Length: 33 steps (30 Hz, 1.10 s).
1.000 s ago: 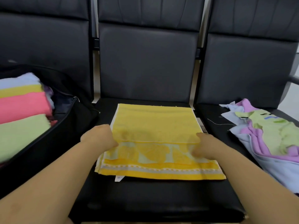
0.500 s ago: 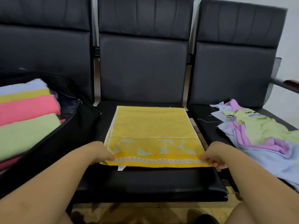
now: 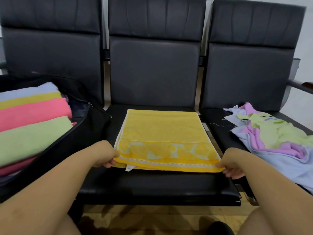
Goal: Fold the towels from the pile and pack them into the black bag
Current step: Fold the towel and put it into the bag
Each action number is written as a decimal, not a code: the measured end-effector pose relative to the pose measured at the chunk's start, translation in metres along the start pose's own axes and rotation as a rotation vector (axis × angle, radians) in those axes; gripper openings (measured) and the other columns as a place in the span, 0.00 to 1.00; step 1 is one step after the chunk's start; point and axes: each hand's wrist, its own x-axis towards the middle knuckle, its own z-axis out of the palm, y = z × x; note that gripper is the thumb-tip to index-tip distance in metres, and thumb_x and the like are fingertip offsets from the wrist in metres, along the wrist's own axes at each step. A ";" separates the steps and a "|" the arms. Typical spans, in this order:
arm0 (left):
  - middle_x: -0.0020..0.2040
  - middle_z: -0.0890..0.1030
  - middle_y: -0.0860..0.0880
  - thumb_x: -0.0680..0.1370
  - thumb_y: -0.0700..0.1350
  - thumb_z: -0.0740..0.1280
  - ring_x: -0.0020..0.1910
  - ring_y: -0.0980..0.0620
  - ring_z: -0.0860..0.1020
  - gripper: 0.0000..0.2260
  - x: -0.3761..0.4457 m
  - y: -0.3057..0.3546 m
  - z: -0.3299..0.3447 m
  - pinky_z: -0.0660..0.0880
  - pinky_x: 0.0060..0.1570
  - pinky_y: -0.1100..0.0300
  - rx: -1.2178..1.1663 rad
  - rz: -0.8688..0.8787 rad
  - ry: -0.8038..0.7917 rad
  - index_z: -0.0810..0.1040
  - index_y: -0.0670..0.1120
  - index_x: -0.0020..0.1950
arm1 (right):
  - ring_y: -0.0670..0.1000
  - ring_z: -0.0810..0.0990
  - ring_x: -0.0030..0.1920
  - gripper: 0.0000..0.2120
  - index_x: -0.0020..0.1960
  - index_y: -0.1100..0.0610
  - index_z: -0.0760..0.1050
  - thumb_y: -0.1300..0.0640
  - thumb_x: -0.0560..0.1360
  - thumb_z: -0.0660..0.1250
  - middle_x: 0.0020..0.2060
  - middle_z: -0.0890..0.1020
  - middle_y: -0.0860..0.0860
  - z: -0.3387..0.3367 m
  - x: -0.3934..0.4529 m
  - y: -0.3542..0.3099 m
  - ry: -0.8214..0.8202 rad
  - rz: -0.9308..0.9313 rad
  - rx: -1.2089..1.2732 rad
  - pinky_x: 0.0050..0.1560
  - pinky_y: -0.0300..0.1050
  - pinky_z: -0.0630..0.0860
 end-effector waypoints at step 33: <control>0.35 0.83 0.40 0.78 0.38 0.66 0.28 0.50 0.82 0.08 0.013 -0.014 -0.006 0.76 0.23 0.63 -0.321 -0.099 -0.068 0.78 0.33 0.51 | 0.50 0.79 0.34 0.05 0.46 0.62 0.74 0.61 0.79 0.63 0.39 0.79 0.56 -0.001 -0.006 0.008 -0.092 -0.223 0.359 0.30 0.40 0.79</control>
